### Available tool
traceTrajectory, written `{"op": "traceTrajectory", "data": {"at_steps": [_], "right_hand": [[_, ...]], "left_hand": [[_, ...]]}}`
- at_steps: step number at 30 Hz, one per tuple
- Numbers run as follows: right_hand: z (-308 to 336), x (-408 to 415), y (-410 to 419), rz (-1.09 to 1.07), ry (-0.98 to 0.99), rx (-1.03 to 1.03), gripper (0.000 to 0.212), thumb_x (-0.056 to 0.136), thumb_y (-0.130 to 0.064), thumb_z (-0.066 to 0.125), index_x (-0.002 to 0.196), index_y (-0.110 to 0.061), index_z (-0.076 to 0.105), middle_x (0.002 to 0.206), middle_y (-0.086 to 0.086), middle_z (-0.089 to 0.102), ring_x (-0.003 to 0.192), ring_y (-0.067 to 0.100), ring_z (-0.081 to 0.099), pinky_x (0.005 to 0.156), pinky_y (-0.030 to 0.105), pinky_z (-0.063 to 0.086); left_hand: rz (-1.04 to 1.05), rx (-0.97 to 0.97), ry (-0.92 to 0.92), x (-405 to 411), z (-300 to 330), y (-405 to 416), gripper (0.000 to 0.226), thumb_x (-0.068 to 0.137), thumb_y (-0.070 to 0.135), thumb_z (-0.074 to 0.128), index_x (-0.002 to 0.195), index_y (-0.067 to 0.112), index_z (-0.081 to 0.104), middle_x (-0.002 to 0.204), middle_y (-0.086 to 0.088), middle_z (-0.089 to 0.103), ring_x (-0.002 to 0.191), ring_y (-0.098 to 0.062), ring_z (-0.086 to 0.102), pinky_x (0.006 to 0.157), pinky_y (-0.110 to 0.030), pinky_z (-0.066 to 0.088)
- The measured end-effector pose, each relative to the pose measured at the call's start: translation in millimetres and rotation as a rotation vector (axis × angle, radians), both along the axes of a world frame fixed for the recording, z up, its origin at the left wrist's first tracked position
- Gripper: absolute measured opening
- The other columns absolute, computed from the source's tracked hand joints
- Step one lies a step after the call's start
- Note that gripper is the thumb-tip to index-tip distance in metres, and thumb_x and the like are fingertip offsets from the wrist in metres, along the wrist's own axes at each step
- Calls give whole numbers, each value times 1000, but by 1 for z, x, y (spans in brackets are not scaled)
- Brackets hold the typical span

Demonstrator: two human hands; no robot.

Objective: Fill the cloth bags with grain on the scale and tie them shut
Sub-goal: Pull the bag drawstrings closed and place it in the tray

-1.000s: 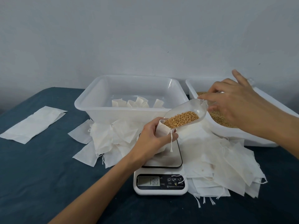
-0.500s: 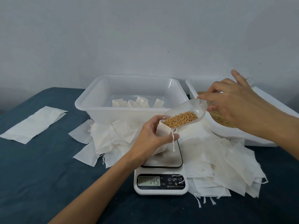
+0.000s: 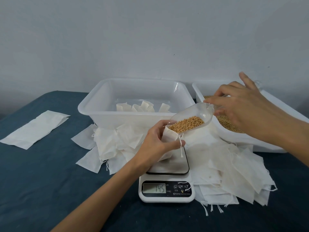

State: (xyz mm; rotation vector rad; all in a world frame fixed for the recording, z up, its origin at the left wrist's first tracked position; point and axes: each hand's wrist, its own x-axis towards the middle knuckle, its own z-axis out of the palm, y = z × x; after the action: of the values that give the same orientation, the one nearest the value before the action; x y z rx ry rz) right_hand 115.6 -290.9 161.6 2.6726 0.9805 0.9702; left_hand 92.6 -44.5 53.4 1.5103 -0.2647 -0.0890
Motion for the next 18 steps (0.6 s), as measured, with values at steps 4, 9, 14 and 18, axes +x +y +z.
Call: {"op": "traceTrajectory", "data": {"at_steps": [4,9,14,18], "right_hand": [[0,0,1,1,0,1,37,72,1,85,107,-7,77,89,13,67,84,41,65,108,72,25],[1,-2,2,0,14,-3,37,73,0,85,109,-7,77,91,13,67,85,40,65,110,71,24],[1,-2,2,-3,26,-13,36,77,-4,83,112,-10,76,93,10,67,88,39,64,112,69,23],[0,-2,3,-5,25,-22,38,76,-5,83,113,-12,76,93,9,66,88,38,64,112,69,24]], "left_hand": [[-4,-1,-5,1,-1,1,55,83,1,85,129,20,62,110,-19,73,107,-34,71,102,-51,53],[-31,-8,-2,1,-2,2,54,83,-2,83,128,21,62,98,-3,76,104,-26,73,96,-38,56],[-23,-21,-13,1,-2,2,55,83,1,85,129,20,62,111,-15,75,107,-32,72,101,-47,54],[-31,-35,-13,2,-2,2,56,82,3,85,130,21,62,113,-12,76,110,-35,71,103,-47,54]]}}
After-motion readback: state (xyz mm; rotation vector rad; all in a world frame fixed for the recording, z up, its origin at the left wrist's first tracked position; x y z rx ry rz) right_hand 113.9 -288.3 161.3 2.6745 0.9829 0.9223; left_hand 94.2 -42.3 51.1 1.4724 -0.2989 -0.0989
